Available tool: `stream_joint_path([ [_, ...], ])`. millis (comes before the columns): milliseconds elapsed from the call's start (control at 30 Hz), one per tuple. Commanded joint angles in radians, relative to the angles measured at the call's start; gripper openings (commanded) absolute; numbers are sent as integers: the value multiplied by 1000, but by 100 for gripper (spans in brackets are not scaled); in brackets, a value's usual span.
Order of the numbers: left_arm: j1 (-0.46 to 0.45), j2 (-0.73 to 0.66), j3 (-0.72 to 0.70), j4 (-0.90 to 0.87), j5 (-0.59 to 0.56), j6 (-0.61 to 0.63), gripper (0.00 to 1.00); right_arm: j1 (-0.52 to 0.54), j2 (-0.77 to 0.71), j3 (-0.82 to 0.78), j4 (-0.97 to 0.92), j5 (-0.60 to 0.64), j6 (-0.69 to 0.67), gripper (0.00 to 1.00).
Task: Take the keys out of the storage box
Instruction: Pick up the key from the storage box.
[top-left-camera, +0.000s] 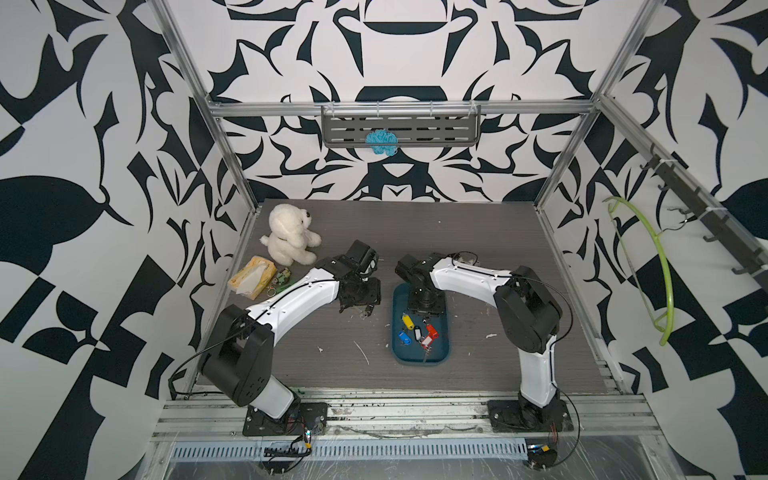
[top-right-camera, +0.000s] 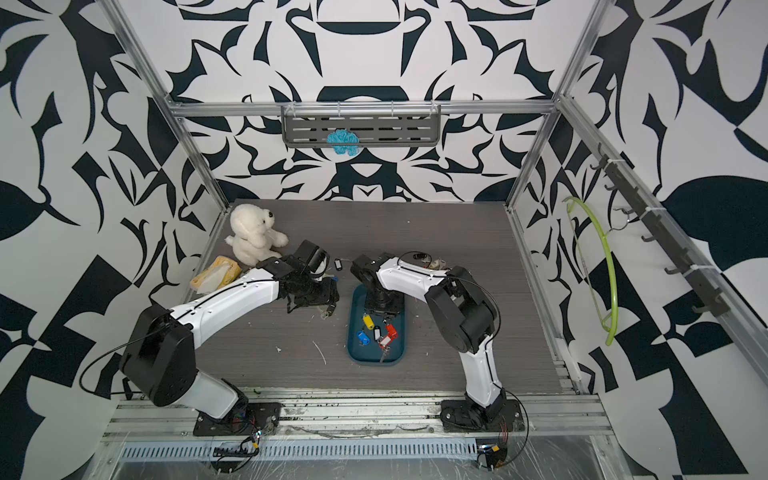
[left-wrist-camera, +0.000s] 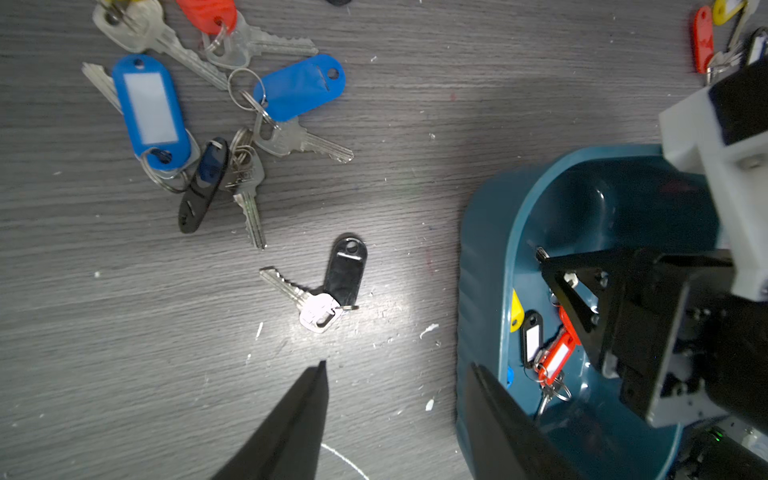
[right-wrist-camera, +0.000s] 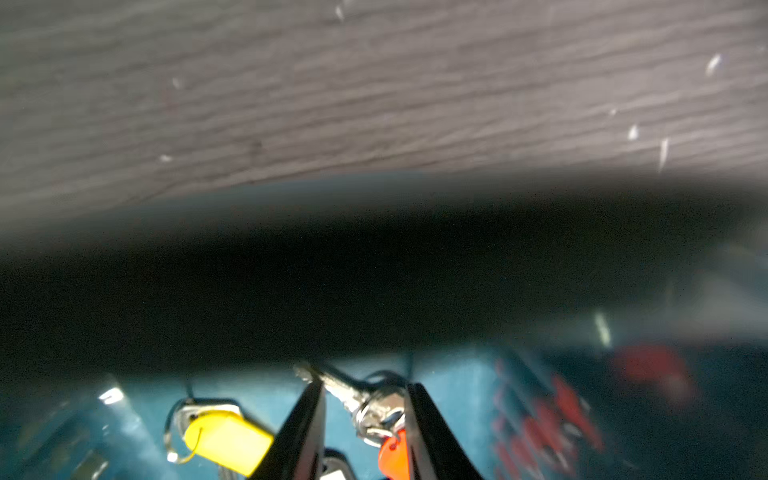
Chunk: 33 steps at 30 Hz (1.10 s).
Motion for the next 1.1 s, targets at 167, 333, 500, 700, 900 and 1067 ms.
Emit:
stream_joint_path([
  [167, -4, -2, -26, 0, 12, -1, 59, -6, 5, 16, -18, 26, -22, 11],
  [333, -3, -2, -28, -1, 11, -1, 59, -12, -23, 20, -15, 30, -28, 0],
  [500, -4, 1, -28, 0, 12, -1, 59, -15, -68, 27, -19, 34, -33, 0],
  [700, -4, 1, -25, -1, 15, -1, 59, -17, -128, 39, -30, 38, -34, 0],
  [900, -6, 3, -23, 0, 16, -1, 58, -33, -197, 31, -29, 37, -32, 0],
  [1067, -9, 12, -18, 0, 18, -1, 58, -63, -263, -59, 118, -53, -31, 0],
])
